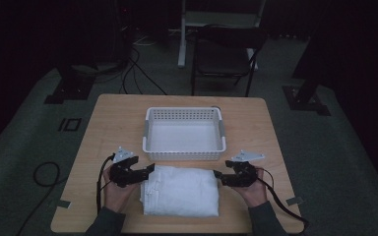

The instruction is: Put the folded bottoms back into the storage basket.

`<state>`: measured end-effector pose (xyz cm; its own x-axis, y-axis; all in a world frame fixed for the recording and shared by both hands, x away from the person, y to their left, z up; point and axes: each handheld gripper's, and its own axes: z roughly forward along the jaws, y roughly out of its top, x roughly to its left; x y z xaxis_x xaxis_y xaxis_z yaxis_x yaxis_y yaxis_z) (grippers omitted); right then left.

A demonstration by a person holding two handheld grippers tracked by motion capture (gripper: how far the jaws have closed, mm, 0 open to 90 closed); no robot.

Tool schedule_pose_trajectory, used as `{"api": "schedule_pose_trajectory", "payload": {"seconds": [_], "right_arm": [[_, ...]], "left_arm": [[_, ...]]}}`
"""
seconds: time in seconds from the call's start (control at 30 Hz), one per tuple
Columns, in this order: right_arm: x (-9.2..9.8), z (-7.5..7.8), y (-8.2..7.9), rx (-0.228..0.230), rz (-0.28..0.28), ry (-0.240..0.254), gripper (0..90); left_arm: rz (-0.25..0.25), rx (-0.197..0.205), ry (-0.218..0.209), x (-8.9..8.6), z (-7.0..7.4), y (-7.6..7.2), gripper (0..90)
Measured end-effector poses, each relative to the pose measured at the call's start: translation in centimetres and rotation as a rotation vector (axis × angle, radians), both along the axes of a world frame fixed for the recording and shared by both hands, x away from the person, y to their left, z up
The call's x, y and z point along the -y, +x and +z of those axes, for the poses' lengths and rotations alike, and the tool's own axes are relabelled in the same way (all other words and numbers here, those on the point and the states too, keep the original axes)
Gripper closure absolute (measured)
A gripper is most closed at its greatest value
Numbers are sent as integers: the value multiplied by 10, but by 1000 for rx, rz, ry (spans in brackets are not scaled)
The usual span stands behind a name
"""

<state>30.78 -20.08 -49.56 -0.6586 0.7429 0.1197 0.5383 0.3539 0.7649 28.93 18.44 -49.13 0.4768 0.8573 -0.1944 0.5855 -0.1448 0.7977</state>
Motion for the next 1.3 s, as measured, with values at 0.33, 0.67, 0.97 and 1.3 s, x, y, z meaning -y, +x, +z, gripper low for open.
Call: {"api": "schedule_pose_trajectory", "payload": {"seconds": [0.33,0.67,0.97,1.3], "right_arm": [[-15,-18,-30,-68,54,-3,268],[-31,-29,-39,-104,92,-66,274],[-31,-35,-26,-89,45,-88,289],[-24,-33,-6,-65,-20,-103,300]], "left_arm": [[-2,-24,24,3,-6,-28,214],[-78,-99,94,13,-33,-39,295],[-81,-116,41,17,-40,-19,296],[-88,-98,50,28,-39,6,292]]}}
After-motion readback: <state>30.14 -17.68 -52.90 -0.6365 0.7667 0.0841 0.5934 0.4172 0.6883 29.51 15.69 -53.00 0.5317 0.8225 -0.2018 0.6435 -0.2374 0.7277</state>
